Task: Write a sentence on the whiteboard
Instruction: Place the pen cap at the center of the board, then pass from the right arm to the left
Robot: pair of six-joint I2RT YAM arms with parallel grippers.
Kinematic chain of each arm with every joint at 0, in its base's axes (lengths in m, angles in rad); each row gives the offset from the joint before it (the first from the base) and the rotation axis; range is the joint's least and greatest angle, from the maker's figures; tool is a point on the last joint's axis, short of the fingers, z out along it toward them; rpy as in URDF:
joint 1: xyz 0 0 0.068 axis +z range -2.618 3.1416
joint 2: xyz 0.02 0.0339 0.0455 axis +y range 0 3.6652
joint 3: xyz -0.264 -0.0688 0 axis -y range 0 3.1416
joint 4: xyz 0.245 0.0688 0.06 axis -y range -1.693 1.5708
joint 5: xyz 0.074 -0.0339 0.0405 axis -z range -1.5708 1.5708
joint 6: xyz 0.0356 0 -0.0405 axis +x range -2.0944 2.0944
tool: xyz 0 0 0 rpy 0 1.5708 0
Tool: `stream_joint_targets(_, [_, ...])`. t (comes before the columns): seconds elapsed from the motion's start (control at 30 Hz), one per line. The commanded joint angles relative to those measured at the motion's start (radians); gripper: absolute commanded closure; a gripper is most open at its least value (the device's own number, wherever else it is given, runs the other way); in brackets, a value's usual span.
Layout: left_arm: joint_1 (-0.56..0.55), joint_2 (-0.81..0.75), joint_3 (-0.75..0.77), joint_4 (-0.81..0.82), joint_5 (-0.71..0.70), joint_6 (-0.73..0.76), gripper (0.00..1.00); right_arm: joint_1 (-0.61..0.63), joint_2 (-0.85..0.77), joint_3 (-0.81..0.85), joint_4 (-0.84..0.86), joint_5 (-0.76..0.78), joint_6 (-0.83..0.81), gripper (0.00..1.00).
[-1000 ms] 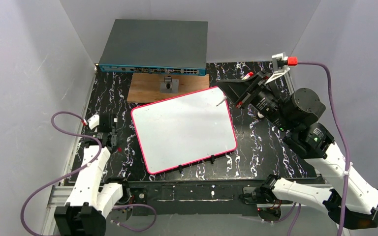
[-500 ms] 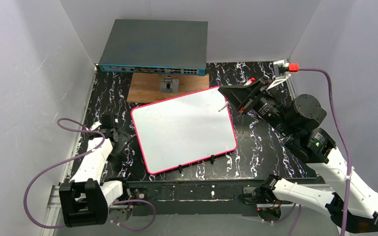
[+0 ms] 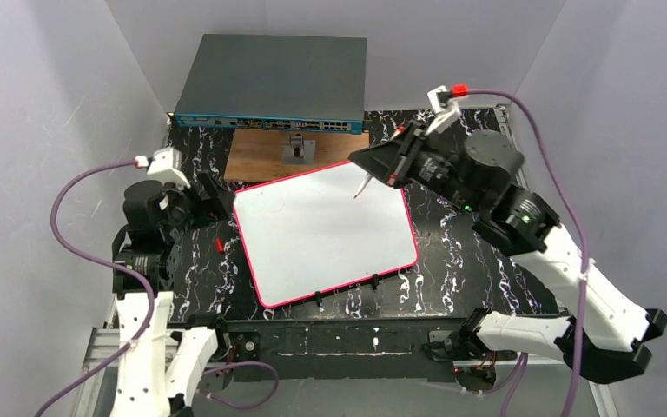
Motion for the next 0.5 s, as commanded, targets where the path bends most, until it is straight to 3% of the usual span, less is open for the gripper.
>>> stream_joint_targets(0.0, [-0.106,-0.024,0.081,0.103,0.487,0.242,0.2,0.025,0.071,0.042,-0.03,-0.101,0.134,0.99])
stream_joint_targets(0.2, [-0.374,0.026,0.213,0.158,0.527,0.27,0.18,0.108,0.223,0.146,-0.052,-0.099,0.159,0.99])
stream_joint_targets(0.47, [-0.544,0.13,0.33,0.221,0.556,0.194,0.18,0.165,0.307,0.197,-0.001,-0.079,0.199,0.99])
